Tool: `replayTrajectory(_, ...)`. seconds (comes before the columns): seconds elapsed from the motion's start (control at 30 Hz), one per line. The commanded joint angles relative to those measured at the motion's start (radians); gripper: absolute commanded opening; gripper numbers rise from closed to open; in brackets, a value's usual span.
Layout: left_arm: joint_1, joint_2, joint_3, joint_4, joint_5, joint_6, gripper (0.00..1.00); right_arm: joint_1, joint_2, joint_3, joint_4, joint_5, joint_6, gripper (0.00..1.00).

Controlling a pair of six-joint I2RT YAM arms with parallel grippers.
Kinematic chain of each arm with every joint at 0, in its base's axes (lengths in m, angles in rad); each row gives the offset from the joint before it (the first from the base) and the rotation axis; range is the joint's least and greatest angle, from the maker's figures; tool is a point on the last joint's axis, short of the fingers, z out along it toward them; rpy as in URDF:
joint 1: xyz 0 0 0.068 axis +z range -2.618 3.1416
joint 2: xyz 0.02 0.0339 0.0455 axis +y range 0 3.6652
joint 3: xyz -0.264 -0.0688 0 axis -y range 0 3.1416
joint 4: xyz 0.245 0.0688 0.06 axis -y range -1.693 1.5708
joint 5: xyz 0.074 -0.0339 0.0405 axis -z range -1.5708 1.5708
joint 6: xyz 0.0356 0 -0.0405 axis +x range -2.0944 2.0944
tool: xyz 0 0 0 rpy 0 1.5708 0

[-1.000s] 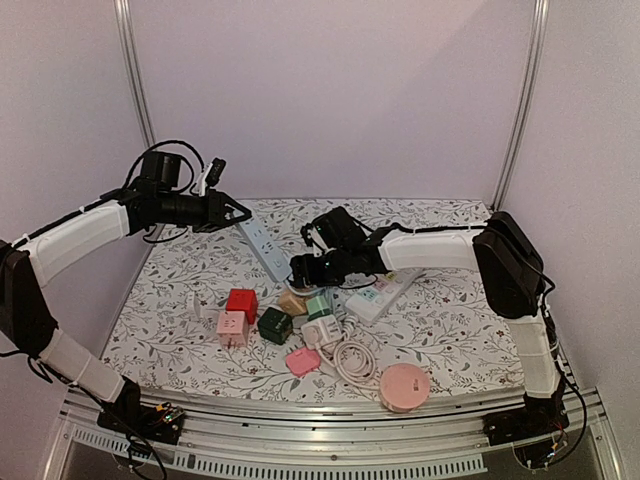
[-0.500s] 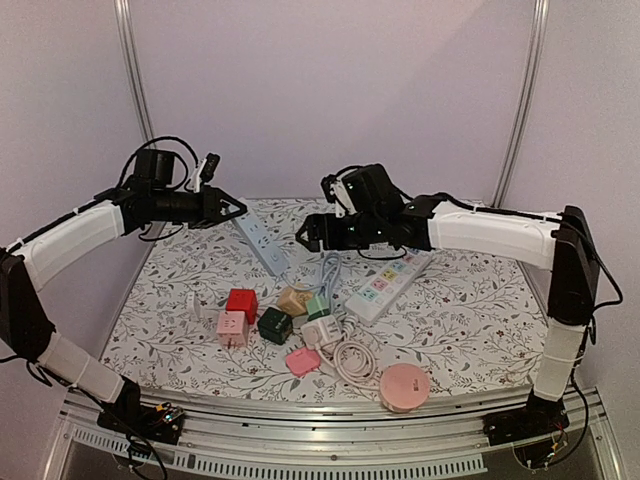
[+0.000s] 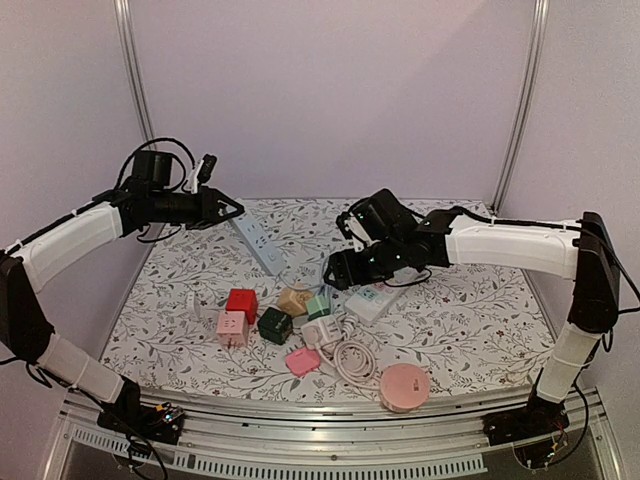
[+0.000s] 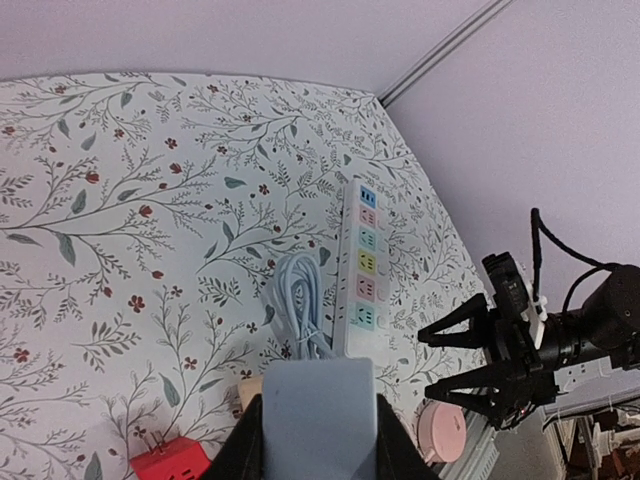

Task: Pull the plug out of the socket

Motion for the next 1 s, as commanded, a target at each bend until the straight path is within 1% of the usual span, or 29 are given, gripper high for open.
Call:
replayTrajectory(0.0, 0.017, -0.02, -0.002, 0.043, 0.011, -0.012, 0.03, 0.014, 0.0, -0.011, -0.05, -0.054, 0.008, 0.71)
replayTrajectory(0.13, 0.017, -0.012, -0.002, 0.043, 0.015, -0.016, 0.03, 0.024, 0.043, 0.017, -0.05, -0.091, 0.021, 0.67)
replayTrajectory(0.4, 0.018, -0.012, -0.002, 0.04, 0.009, -0.013, 0.03, 0.033, 0.136, 0.083, -0.044, -0.131, 0.037, 0.64)
replayTrajectory(0.63, 0.017, -0.009, -0.002, 0.04, 0.012, -0.016, 0.03, 0.033, 0.198, 0.108, -0.022, -0.15, 0.045, 0.59)
replayTrajectory(0.97, 0.017, -0.001, -0.002, 0.044, 0.024, -0.022, 0.03, 0.033, 0.279, 0.157, 0.006, -0.173, 0.051, 0.55)
